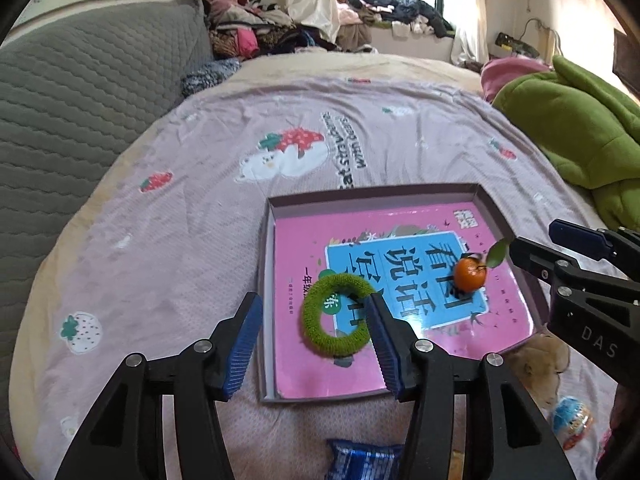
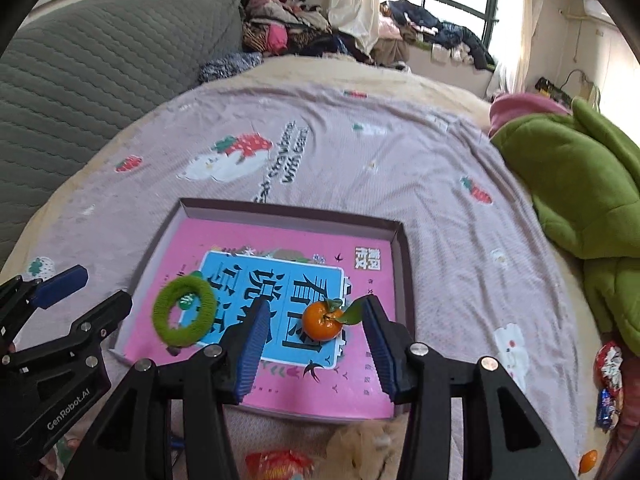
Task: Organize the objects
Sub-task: 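Lower and release the ring and mandarin onto the pink book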
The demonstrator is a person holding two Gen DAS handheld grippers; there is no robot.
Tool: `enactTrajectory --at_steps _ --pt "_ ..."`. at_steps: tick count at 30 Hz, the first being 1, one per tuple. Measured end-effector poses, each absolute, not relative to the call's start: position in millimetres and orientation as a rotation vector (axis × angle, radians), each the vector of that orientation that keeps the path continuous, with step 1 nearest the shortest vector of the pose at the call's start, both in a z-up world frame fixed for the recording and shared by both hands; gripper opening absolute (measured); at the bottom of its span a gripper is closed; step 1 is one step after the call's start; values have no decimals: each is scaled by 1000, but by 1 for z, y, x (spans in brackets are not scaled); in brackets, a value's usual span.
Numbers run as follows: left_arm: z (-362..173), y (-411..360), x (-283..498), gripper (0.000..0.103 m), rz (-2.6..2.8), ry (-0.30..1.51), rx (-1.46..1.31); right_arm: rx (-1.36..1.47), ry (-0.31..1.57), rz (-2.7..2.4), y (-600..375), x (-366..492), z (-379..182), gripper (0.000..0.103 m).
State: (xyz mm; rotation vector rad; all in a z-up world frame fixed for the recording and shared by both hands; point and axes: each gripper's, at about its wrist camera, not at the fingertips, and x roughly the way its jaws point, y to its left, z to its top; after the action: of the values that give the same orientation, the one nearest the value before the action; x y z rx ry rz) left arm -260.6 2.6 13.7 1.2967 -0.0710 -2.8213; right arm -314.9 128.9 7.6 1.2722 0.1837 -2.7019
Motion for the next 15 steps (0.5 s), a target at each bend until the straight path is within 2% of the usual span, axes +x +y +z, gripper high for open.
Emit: enactTrajectory --at_steps 15 --pt "54 7 -196 59 -2865 -79 1220 1189 219 -2710 126 -253 46 48"
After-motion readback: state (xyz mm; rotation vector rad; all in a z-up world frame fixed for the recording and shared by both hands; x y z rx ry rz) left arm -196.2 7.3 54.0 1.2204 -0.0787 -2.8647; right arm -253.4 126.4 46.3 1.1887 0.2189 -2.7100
